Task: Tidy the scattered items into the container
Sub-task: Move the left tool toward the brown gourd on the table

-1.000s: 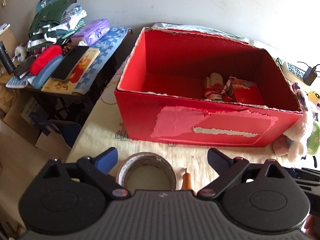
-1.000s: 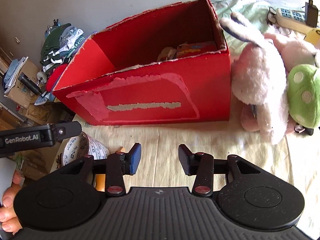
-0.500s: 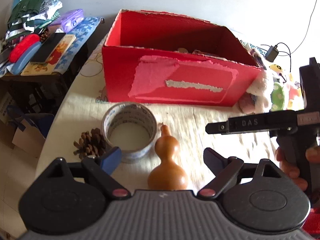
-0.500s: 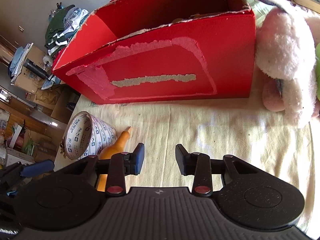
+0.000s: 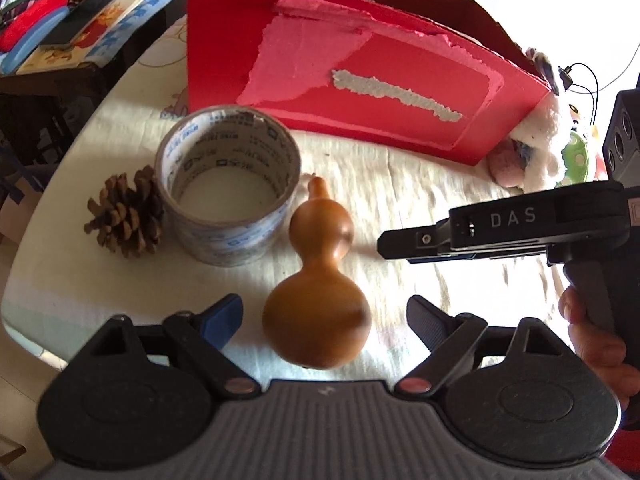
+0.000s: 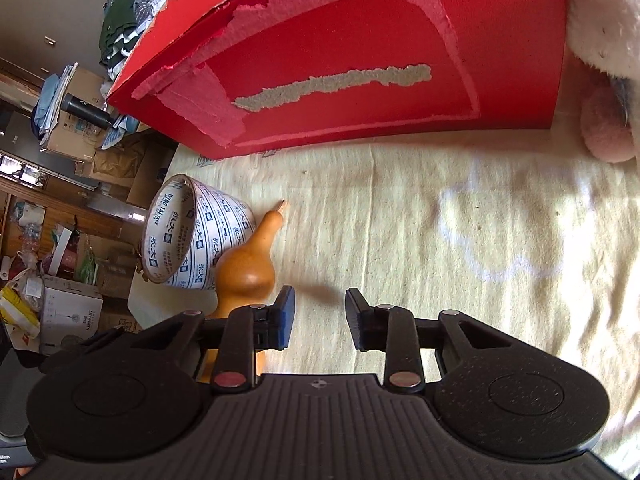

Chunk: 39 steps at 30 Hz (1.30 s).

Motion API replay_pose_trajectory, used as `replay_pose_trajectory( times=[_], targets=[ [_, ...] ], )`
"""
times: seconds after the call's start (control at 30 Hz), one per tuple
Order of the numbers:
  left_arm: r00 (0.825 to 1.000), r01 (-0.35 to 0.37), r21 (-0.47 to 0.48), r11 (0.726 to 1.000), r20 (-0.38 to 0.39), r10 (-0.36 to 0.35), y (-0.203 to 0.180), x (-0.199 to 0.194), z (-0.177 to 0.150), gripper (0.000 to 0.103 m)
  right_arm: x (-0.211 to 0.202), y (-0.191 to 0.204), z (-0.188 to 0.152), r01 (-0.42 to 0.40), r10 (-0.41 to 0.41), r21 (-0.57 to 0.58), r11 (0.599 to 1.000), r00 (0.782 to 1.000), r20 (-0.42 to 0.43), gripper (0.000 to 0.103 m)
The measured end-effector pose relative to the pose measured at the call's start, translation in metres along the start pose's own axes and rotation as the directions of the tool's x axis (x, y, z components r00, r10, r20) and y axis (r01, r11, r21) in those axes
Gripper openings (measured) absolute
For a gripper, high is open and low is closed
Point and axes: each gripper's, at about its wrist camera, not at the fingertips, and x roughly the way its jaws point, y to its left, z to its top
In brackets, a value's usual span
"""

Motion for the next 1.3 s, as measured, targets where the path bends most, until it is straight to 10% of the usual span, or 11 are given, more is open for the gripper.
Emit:
replay_pose_trajectory(
  times=[0.77,1.3],
  targets=[
    [0.984,0.177,0.287,0.942,-0.059,-0.167,-0.097,0.066,0.031,0.083,-0.044,-0.062,0.008,0.093,-0.110,0.148,0.985,0.988,0.110,0.031],
    [0.993,0.096,0.320,0.943,0.030,-0.111,-0.078,0.021,0.027,0.087,-0.031,-0.059,0.013,0.024,-0.033,0.172,0.985,0.998,0.051,0.022]
  ],
)
